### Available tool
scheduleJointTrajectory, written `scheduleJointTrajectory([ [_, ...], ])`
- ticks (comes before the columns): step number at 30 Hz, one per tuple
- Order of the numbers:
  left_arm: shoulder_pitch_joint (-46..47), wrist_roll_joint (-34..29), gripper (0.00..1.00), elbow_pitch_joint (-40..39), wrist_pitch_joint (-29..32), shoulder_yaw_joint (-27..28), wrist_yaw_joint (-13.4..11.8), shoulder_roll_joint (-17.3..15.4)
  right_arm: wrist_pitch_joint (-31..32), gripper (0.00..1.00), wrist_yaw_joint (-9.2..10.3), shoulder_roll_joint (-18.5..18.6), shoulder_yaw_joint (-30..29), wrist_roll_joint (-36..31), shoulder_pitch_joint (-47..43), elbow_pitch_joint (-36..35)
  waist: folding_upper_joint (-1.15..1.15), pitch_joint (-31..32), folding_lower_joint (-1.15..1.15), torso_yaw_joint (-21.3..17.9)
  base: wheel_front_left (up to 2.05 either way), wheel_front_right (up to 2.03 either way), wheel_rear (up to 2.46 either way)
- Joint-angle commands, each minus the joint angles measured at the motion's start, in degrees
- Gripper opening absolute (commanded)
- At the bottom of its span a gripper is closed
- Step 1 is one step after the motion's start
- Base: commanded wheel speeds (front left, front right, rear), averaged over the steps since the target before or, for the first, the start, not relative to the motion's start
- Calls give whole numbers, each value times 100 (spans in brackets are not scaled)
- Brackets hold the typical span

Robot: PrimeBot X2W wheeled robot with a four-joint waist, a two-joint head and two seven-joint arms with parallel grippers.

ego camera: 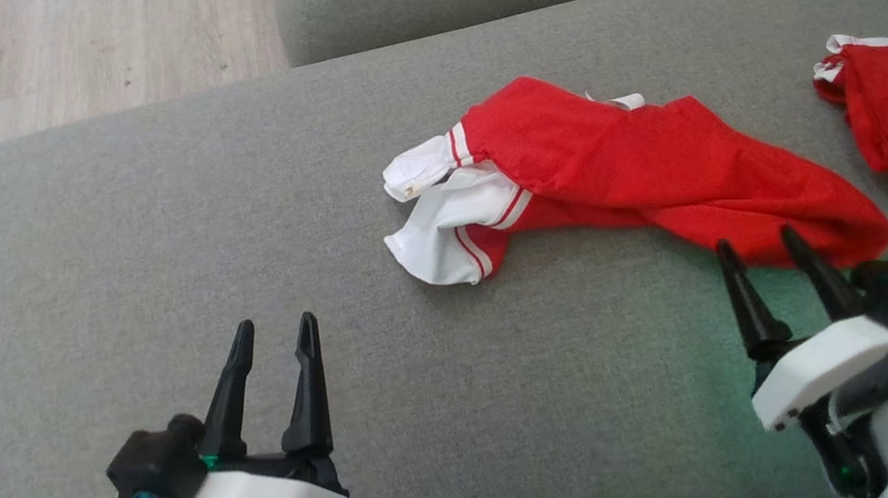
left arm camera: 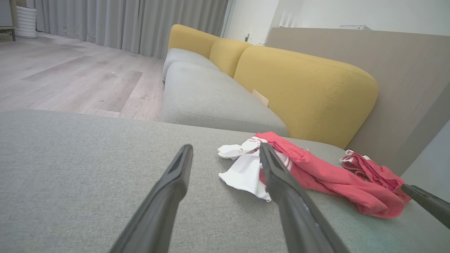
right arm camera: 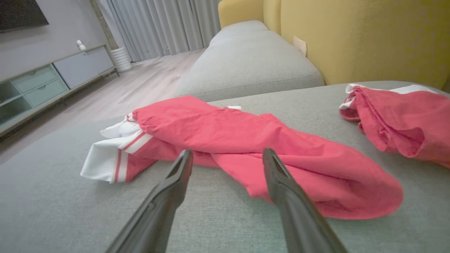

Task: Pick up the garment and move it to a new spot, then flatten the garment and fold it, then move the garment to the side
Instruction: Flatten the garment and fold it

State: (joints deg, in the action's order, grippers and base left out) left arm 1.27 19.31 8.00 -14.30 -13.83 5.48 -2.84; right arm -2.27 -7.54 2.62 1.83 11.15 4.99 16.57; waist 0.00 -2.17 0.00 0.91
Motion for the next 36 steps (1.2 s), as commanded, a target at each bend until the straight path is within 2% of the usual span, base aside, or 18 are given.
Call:
scheduleJointTrajectory([
  [1,198,-27,100,-201,-70,217,-27,-4,-86,100,5,28,174,51,188,-269,0,-13,0,-9,0,0,0],
  [8,265,-4,100,-207,-70,149,-23,-4,-110,100,5,27,396,141,223,-456,0,-78,0,90,0,0,0],
  [15,292,28,100,-187,-70,79,-29,-4,7,100,5,26,715,238,496,-423,0,-168,0,361,0,0,0],
  [25,407,114,100,-111,-70,-113,-68,-4,291,100,5,26,1256,297,1307,383,0,-397,0,941,0,0,0],
  [31,459,139,100,-114,-70,-141,-73,-4,375,100,5,49,1643,-294,1828,988,0,-528,0,1174,0,0,0],
  [36,532,182,100,-130,-70,-211,-86,-4,317,100,5,300,1819,-1034,2348,1767,0,-648,0,1365,0,0,0],
])
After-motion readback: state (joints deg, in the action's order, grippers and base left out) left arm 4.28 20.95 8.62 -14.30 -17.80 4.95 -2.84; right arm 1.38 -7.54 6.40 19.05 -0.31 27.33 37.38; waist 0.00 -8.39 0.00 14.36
